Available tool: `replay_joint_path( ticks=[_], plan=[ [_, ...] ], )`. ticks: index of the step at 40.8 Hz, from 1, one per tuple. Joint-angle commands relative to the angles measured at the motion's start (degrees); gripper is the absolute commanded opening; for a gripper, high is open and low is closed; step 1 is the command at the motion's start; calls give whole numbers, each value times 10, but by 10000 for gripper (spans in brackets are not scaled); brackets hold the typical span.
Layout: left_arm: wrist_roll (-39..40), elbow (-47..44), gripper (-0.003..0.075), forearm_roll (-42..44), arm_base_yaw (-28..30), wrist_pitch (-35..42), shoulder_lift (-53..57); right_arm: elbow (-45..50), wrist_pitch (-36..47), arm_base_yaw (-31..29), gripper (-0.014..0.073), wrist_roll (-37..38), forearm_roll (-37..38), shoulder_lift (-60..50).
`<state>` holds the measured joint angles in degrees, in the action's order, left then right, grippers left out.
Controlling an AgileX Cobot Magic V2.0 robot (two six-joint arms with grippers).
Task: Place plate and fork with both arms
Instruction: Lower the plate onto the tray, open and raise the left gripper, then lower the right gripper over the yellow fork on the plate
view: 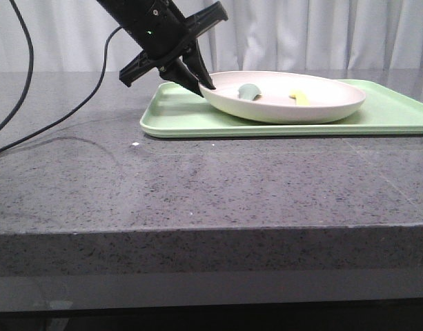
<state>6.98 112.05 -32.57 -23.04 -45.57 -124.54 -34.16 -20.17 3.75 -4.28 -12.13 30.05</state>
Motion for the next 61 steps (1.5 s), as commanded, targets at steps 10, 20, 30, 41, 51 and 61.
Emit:
replay_joint_path(
  ticks=[10,20,30,41,51,61],
  plan=[
    [4,21,228,-19,1,21,47,-20,43,1,634,-5,-3,6],
    [-50,39,230,14,31,-34,89,-20,44,1,634,-5,-3,6],
    [-59,48,7,136,40,-63,145,-20,43,1,634,-5,-3,6],
    [-22,38,-18,273,40,-126,202,-20,41,1,634,-5,-3,6],
    [51,-87,-18,413,40,-112,305,-20,41,1,634,-5,-3,6],
    [68,-303,-18,435,40,23,463,-20,39,1,634,-5,-3,6]
  ],
)
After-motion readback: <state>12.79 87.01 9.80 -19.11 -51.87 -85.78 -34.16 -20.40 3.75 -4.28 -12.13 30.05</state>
